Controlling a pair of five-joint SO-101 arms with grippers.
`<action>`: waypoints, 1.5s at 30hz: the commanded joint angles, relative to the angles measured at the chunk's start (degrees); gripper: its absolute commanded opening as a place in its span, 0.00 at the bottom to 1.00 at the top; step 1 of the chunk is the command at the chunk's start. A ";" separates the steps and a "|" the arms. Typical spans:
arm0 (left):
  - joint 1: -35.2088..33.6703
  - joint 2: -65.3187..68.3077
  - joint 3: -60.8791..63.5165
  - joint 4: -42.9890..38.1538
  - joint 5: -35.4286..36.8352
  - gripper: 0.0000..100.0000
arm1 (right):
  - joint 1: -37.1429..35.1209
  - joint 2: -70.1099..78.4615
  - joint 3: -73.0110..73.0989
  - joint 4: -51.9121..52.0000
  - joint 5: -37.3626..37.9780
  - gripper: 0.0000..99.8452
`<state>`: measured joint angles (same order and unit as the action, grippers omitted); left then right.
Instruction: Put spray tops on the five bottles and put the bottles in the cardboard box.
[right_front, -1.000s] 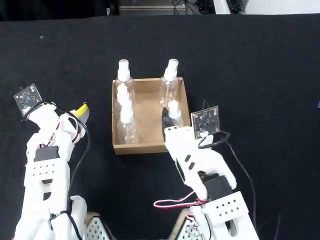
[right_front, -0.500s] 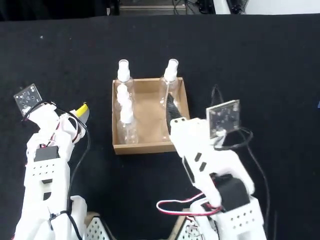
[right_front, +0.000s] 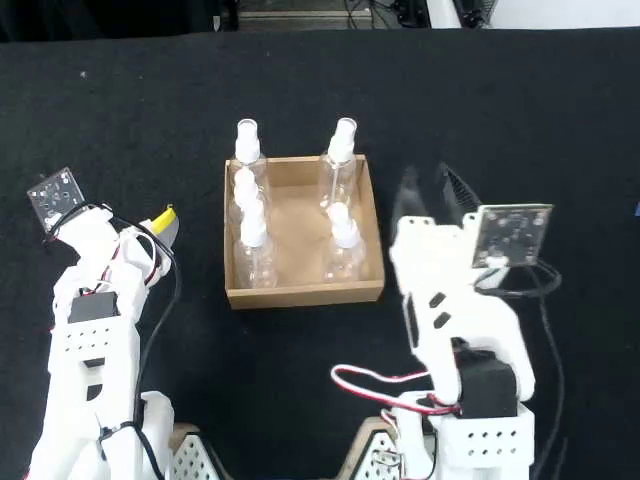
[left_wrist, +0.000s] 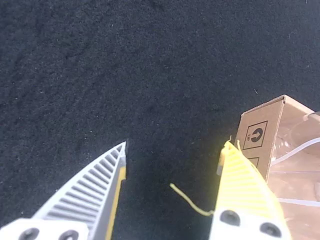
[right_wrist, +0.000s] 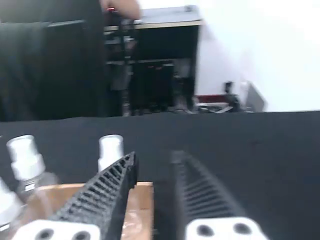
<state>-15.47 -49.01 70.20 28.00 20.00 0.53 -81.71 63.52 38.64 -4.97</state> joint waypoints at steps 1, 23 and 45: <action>-0.31 -1.58 -0.84 -1.05 -0.09 0.25 | 7.12 -1.45 1.71 -0.09 -0.18 0.04; 1.89 -24.88 10.59 -0.53 -5.45 0.03 | 14.86 -1.45 22.11 0.62 0.00 0.04; 5.93 -35.16 18.42 0.53 -7.65 0.03 | 15.38 -20.53 33.36 14.77 4.04 0.01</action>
<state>-11.25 -83.12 87.87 28.00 14.99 14.51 -94.11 96.04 51.21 -1.36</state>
